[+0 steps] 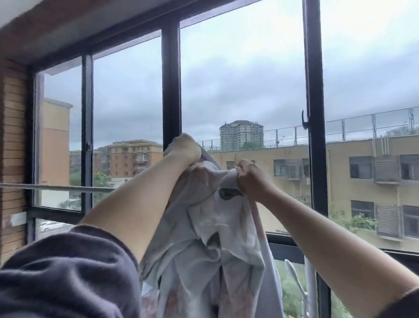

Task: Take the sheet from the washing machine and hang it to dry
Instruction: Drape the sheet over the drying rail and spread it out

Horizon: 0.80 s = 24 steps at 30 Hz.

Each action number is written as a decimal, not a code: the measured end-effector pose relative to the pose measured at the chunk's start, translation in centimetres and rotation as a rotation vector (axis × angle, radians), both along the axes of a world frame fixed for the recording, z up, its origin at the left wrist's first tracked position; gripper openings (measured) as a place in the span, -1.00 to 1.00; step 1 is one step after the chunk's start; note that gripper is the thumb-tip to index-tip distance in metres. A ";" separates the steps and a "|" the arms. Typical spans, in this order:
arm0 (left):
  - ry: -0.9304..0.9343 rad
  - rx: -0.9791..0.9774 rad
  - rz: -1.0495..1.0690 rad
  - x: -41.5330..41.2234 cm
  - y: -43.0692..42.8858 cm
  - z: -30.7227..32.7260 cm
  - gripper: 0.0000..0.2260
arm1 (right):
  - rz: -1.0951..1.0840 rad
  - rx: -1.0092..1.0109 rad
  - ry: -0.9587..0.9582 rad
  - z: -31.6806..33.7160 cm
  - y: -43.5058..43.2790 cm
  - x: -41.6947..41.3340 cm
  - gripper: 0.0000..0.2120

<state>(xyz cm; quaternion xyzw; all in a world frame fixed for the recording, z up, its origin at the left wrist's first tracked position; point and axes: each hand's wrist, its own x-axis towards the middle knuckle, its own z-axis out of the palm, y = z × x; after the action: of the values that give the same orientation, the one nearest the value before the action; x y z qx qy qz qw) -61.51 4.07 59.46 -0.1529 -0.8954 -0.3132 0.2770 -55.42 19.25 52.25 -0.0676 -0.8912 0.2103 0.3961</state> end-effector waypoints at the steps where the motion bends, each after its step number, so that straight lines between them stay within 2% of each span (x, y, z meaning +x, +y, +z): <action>1: -0.021 -0.014 0.001 -0.4 -0.4 -0.1 -0.76 | 0.031 -0.024 -0.018 -0.1 0.1 -0.2 -0.76; 5: -0.107 -0.062 -0.127 -1.4 -1.5 0.1 -0.72 | 0.153 -0.037 0.025 0.7 -2.0 -0.5 -0.64; 7: -0.203 -0.075 -0.227 -3.2 -1.7 0.1 -0.70 | 0.171 0.024 -0.015 2.1 -4.4 -0.8 -0.70; 10: -0.384 -0.048 -0.387 -5.7 -2.3 -1.1 -0.76 | 0.115 0.126 -0.089 3.8 -7.8 -2.1 -0.77; 13: -0.400 0.140 -0.444 -6.5 -3.6 -1.3 -0.77 | -0.002 0.195 -0.105 3.3 -8.9 -3.2 -0.74; 16: -0.352 0.330 -0.520 -7.9 -5.7 -0.5 -0.67 | -0.088 0.245 -0.094 1.7 -9.3 -4.2 -0.71; 19: -0.321 0.370 -0.491 -9.0 -6.7 -0.1 -0.67 | -0.092 0.192 -0.084 1.3 -9.3 -4.1 -0.71; 21: -0.266 0.392 -0.385 -10.3 -7.4 0.4 -0.70 | -0.083 0.130 -0.088 1.2 -9.3 -3.9 -0.71; 24: -0.178 0.325 -0.224 -12.8 -8.3 -0.1 -0.73 | -0.067 0.042 -0.131 1.0 -8.4 -3.4 -0.70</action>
<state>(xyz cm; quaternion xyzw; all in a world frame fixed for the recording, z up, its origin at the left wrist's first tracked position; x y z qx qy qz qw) -74.28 -4.27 59.35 -0.1765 -0.8317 -0.4944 0.1810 -58.78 10.80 53.23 -0.1026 -0.9168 0.1733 0.3449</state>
